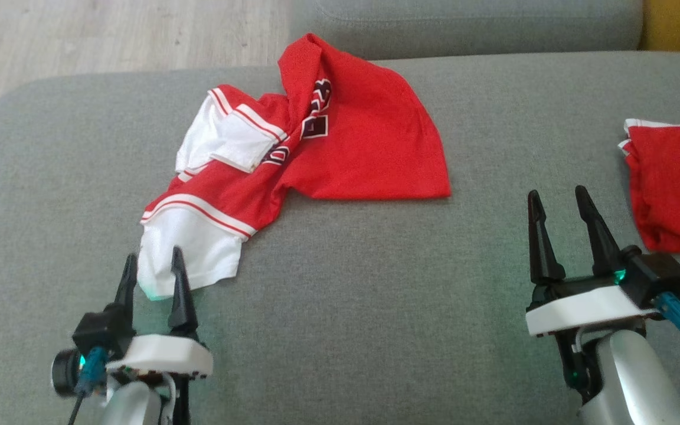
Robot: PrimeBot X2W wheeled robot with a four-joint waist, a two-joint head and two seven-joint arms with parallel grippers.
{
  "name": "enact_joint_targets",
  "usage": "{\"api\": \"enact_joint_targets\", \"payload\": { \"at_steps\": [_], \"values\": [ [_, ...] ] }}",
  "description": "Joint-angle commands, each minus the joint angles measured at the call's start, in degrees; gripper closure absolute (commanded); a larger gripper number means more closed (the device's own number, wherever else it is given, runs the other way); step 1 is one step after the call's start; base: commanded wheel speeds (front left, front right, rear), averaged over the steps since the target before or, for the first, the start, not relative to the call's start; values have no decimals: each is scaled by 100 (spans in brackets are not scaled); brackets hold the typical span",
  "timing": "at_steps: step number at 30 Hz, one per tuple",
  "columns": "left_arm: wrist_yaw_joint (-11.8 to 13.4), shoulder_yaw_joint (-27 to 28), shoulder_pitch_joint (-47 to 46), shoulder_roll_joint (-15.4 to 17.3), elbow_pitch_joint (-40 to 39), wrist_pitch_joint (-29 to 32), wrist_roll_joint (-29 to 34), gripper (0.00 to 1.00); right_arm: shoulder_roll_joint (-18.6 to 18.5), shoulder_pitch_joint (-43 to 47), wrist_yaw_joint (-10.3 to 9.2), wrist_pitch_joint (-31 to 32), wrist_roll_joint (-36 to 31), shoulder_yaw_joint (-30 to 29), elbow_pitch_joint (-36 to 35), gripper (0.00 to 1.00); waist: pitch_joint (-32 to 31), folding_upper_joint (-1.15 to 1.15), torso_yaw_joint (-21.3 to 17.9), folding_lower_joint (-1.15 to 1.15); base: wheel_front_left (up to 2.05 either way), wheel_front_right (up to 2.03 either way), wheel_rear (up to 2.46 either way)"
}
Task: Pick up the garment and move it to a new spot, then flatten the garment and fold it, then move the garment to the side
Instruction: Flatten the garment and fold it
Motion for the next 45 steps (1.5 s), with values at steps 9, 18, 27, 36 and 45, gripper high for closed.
{"api": "enact_joint_targets", "payload": {
  "at_steps": [9,18,27,36,45],
  "values": [
    [338,364,-744,372,1075,160,154,0,-12,-214,-4,-62,73,173,-222,0,348,0,-143,0,0,0,0],
    [303,294,-1130,515,2044,558,123,0,-12,-308,-4,-62,45,167,-223,0,451,0,-220,0,0,0,0],
    [70,171,-1406,497,2585,725,23,100,-12,-319,-4,-62,39,79,-244,0,550,0,-149,0,0,0,0],
    [-96,365,-1492,425,1733,-2,-100,100,-12,-588,-4,-62,-129,190,309,0,462,0,158,0,0,0,0],
    [-217,471,-1041,154,-204,-27,288,100,-12,-1397,-4,486,144,413,1803,0,455,0,566,0,0,0,0]
  ]
}}
